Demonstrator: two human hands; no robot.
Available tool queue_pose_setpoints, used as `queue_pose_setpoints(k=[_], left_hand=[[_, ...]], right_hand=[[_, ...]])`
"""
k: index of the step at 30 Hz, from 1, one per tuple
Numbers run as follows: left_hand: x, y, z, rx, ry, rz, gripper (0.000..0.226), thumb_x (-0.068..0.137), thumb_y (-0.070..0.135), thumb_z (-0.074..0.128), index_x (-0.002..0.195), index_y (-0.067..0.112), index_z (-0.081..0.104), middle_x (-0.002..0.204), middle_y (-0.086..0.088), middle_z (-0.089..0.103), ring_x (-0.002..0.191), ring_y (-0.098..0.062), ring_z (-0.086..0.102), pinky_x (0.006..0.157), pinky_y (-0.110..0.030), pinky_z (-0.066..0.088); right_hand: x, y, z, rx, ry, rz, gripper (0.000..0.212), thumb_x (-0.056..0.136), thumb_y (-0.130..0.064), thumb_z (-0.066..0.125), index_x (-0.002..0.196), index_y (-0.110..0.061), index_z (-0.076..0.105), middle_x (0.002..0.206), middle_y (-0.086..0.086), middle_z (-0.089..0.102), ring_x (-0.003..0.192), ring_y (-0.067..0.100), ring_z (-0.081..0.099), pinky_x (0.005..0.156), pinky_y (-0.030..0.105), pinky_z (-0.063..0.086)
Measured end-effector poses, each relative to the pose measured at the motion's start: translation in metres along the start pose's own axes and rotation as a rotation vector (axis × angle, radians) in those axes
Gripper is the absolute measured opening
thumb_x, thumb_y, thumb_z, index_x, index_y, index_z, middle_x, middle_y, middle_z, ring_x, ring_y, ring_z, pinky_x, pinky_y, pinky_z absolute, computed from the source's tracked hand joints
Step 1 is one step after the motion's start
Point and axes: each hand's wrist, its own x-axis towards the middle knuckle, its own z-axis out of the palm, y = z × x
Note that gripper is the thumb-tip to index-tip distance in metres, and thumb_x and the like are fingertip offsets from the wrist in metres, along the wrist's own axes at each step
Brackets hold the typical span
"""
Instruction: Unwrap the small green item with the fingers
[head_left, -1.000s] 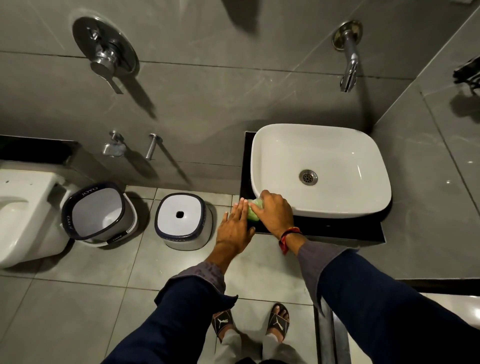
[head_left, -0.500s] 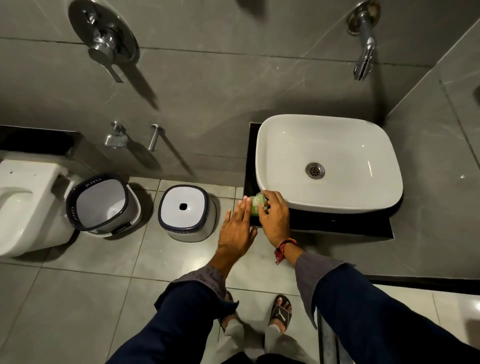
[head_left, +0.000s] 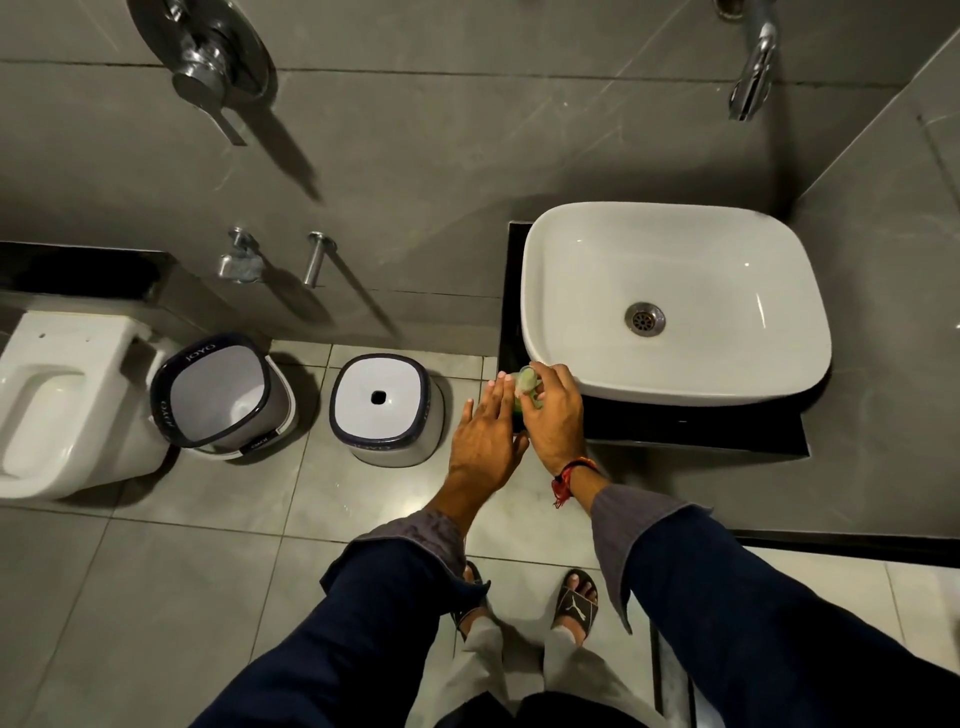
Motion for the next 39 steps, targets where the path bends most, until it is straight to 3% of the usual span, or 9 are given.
queue_pose_setpoints(k=[7, 12, 16, 20, 26, 30, 35, 39], left_hand=[[-0.001, 0.005, -0.001, 0.077, -0.029, -0.035, 0.086, 0.104, 0.056, 0.040, 0.164, 0.014, -0.005, 0.174, -0.005, -0.007, 0.161, -0.022, -0.003, 0.132, -0.044, 0.006], [-0.002, 0.006, -0.002, 0.097, -0.031, -0.046, 0.082, 0.106, 0.054, 0.037, 0.164, 0.014, -0.005, 0.174, -0.005, -0.006, 0.161, -0.021, -0.004, 0.132, -0.043, 0.004], [-0.004, 0.008, 0.000, 0.120, -0.034, -0.045, 0.085, 0.105, 0.055, 0.038, 0.164, 0.015, -0.008, 0.173, -0.004, -0.009, 0.161, -0.020, -0.005, 0.132, -0.044, 0.006], [-0.004, 0.009, -0.001, 0.111, -0.035, -0.040, 0.083, 0.106, 0.053, 0.037, 0.164, 0.013, -0.007, 0.173, -0.005, -0.008, 0.161, -0.021, -0.005, 0.132, -0.044, 0.006], [-0.007, 0.012, -0.004, 0.104, -0.048, -0.040, 0.082, 0.106, 0.052, 0.037, 0.164, 0.013, -0.007, 0.173, -0.005, -0.009, 0.161, -0.021, -0.006, 0.132, -0.043, 0.005], [-0.007, 0.013, -0.006, 0.109, -0.059, -0.041, 0.081, 0.106, 0.048, 0.038, 0.164, 0.013, -0.007, 0.173, -0.005, -0.010, 0.161, -0.021, -0.007, 0.132, -0.043, 0.004], [-0.008, 0.014, -0.007, 0.106, -0.065, -0.041, 0.082, 0.106, 0.049, 0.037, 0.164, 0.012, -0.008, 0.173, -0.006, -0.011, 0.161, -0.022, -0.006, 0.132, -0.044, 0.005], [-0.008, 0.015, -0.008, 0.080, -0.065, -0.035, 0.082, 0.107, 0.048, 0.039, 0.164, 0.012, -0.007, 0.173, -0.007, -0.010, 0.161, -0.023, -0.006, 0.132, -0.045, 0.006]], right_hand=[[-0.004, 0.004, 0.001, 0.012, 0.013, 0.083, 0.032, 0.093, -0.015, 0.074, 0.120, -0.003, 0.063, 0.120, 0.014, 0.060, 0.110, 0.032, 0.067, 0.096, 0.048, 0.062], [-0.008, 0.006, 0.003, 0.025, -0.002, 0.042, 0.043, 0.094, -0.015, 0.072, 0.133, -0.004, 0.059, 0.128, 0.013, 0.054, 0.117, 0.032, 0.064, 0.101, 0.046, 0.060], [-0.008, 0.007, 0.003, 0.065, 0.042, 0.080, 0.034, 0.091, -0.018, 0.076, 0.118, -0.005, 0.060, 0.120, 0.014, 0.059, 0.106, 0.033, 0.067, 0.092, 0.050, 0.063], [-0.011, 0.005, 0.003, 0.070, 0.003, 0.058, 0.048, 0.092, -0.016, 0.074, 0.135, -0.007, 0.055, 0.130, 0.014, 0.055, 0.118, 0.033, 0.064, 0.101, 0.047, 0.060], [-0.010, 0.003, 0.004, 0.101, 0.065, 0.094, 0.037, 0.093, -0.020, 0.074, 0.121, -0.006, 0.056, 0.122, 0.015, 0.060, 0.108, 0.032, 0.067, 0.093, 0.049, 0.063], [-0.013, 0.001, 0.007, 0.080, 0.052, 0.052, 0.047, 0.095, -0.020, 0.072, 0.136, -0.007, 0.054, 0.130, 0.014, 0.056, 0.117, 0.032, 0.065, 0.100, 0.046, 0.060], [-0.009, 0.000, 0.007, 0.074, 0.120, 0.093, 0.027, 0.094, -0.018, 0.073, 0.112, -0.001, 0.062, 0.118, 0.015, 0.059, 0.106, 0.032, 0.067, 0.094, 0.047, 0.062], [-0.006, -0.001, 0.007, 0.059, 0.154, 0.128, 0.033, 0.091, -0.022, 0.077, 0.111, -0.001, 0.061, 0.117, 0.017, 0.061, 0.108, 0.031, 0.067, 0.094, 0.048, 0.062]])
